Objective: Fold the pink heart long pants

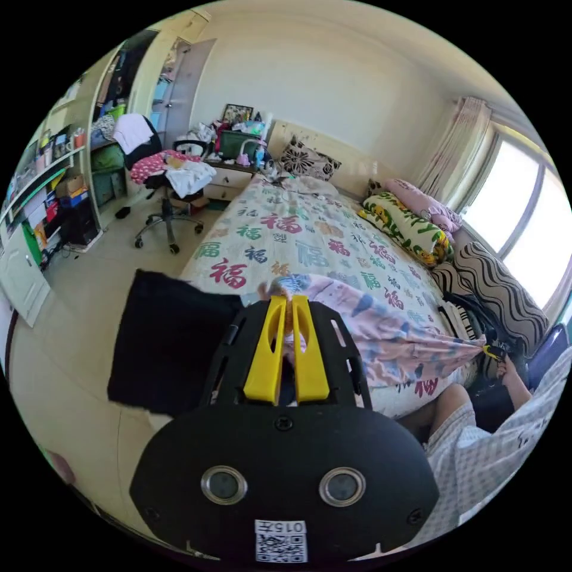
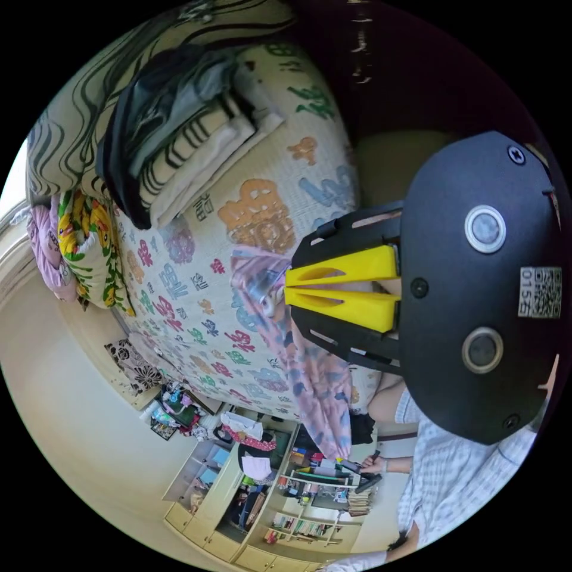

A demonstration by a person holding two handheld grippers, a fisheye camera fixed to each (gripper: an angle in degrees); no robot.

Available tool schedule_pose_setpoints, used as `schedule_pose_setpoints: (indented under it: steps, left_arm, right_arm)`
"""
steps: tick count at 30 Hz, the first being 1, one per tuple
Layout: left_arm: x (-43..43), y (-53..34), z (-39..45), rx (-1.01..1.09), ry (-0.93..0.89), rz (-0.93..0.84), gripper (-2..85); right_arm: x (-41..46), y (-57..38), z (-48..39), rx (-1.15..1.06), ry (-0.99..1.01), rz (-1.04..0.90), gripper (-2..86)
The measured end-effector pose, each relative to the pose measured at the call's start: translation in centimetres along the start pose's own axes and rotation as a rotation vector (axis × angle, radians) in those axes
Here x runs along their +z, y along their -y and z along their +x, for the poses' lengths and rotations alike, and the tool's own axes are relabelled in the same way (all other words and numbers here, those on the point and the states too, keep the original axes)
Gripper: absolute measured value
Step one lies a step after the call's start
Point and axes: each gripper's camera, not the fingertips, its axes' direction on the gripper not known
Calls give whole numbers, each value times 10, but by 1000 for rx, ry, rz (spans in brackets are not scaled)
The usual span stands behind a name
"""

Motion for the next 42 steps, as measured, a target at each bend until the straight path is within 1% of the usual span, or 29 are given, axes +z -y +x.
schedule_pose_setpoints:
  steps: [2,4,8,9,11,14,15,16,18,20,22,24,26,27,28,29,31,33,36,38,40,42]
  left_arm:
    - [-16,-36,-15,-64,33,-31,3]
    - [-27,-78,-35,-178,76,-87,5]
    - [-30,-116,-44,-272,111,-157,17]
    - [-32,-120,-44,-288,109,-171,26]
    - [-36,-121,-43,-318,128,-183,43]
    - [-55,-114,-39,-357,166,-125,58]
    - [-64,-108,-35,-359,182,-76,60]
    - [-72,-99,-28,-345,190,-24,63]
    - [-73,-78,-15,-286,176,15,69]
    - [-60,-51,1,-215,157,-7,79]
    - [-30,-16,23,-142,112,-63,93]
    - [0,10,39,-102,104,-117,97]
    - [36,32,52,-76,114,-199,99]
    - [62,45,62,-53,113,-272,102]
    - [90,56,72,-19,144,-358,103]
    - [103,60,77,7,173,-405,103]
    - [155,65,96,129,324,-608,97]
    - [176,67,109,201,372,-657,89]
    - [188,79,127,229,395,-684,72]
    - [188,91,137,205,378,-692,59]
    - [184,112,153,188,380,-691,41]
    - [178,132,169,208,402,-680,28]
  right_arm:
    - [-1,-30,14,68,-28,-31,-10]
    - [3,-51,26,134,-42,-65,-10]
    - [11,-80,45,248,-20,-109,-7]
    - [10,-82,45,254,-20,-107,-6]
    - [3,-80,41,254,-90,-86,4]
    - [-8,-67,23,151,-194,-46,28]
    - [-9,-63,18,127,-204,-36,32]
    - [-9,-53,10,83,-209,-18,40]
    - [-2,-35,-1,28,-197,-4,49]
    - [16,-3,-16,-40,-145,-18,60]
    - [37,25,-27,-75,-123,-47,67]
    - [60,54,-36,-101,-117,-80,73]
    - [93,91,-42,-92,-120,-126,80]
    - [101,101,-42,-85,-124,-136,81]
    - [118,119,-42,-68,-140,-156,83]
    - [133,136,-42,-56,-164,-175,84]
    - [156,160,-40,-40,-214,-207,87]
    - [179,181,-39,-44,-253,-243,92]
    - [218,209,-37,-18,-213,-343,93]
    - [228,223,-44,-48,-303,-373,58]
    - [230,228,-52,-116,-303,-400,26]
    - [228,236,-53,-89,-276,-435,7]
